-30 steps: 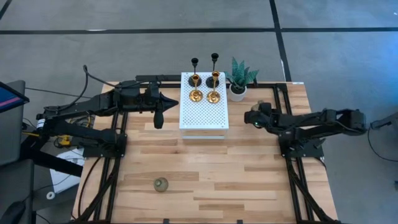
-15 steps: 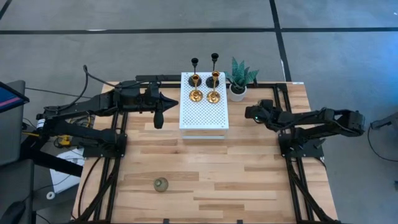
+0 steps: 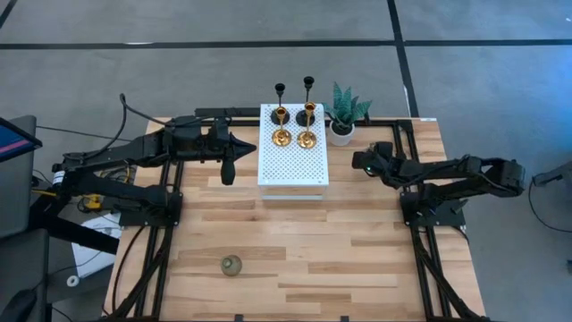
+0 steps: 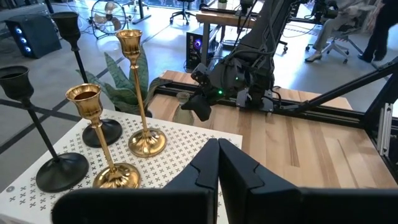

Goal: Pick & Place candle stick holders
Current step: Put the top green glass candle holder on the shelf

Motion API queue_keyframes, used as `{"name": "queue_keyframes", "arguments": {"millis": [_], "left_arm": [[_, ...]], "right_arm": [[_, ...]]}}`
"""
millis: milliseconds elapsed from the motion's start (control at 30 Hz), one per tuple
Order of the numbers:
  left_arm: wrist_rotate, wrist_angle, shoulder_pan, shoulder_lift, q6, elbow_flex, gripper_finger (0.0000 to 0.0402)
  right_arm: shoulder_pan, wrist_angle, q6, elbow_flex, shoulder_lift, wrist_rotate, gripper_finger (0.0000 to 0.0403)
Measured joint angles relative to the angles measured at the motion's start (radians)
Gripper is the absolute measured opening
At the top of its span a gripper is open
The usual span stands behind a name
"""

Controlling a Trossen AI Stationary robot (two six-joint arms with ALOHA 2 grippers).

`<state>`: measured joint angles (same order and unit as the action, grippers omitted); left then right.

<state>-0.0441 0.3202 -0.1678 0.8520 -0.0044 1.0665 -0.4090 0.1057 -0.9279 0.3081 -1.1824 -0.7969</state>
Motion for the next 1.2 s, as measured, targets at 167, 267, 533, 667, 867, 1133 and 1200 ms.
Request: {"name": "queue_keyframes", "arguments": {"millis": [167, 267, 533, 667, 867, 1133, 1200], "left_arm": [[0.0, 0.001, 0.0, 0.0, 0.0, 0.0, 0.0008], [0.0, 0.001, 0.0, 0.0, 0.0, 0.0, 0.0008], [0.0, 0.002, 0.0, 0.0, 0.0, 0.0, 0.0008], [0.0, 0.002, 0.0, 0.0, 0.0, 0.0, 0.0008], [0.0, 0.002, 0.0, 0.0, 0.0, 0.0, 0.0008], [0.0, 0.002, 0.0, 0.0, 0.0, 0.0, 0.0008], [0.0, 0.002, 0.0, 0.0, 0.0, 0.0, 0.0008]], "right_arm": [[0.003, 0.002, -0.003, 0.0, 0.0, 0.007, 0.0067], [0.003, 0.022, -0.008, -0.006, -0.002, 0.044, 0.0059], [0.034, 0.016, 0.033, -0.004, -0.001, 0.052, 0.0004], [0.059, 0.017, 0.045, -0.004, -0.001, 0.078, 0.0024], [0.098, 0.021, 0.115, -0.004, -0.001, 0.124, 0.0042], [0.128, 0.055, 0.142, -0.004, 0.0, 0.193, 0.006], [0.128, 0.072, 0.142, -0.004, 0.0, 0.196, 0.0074]]}}
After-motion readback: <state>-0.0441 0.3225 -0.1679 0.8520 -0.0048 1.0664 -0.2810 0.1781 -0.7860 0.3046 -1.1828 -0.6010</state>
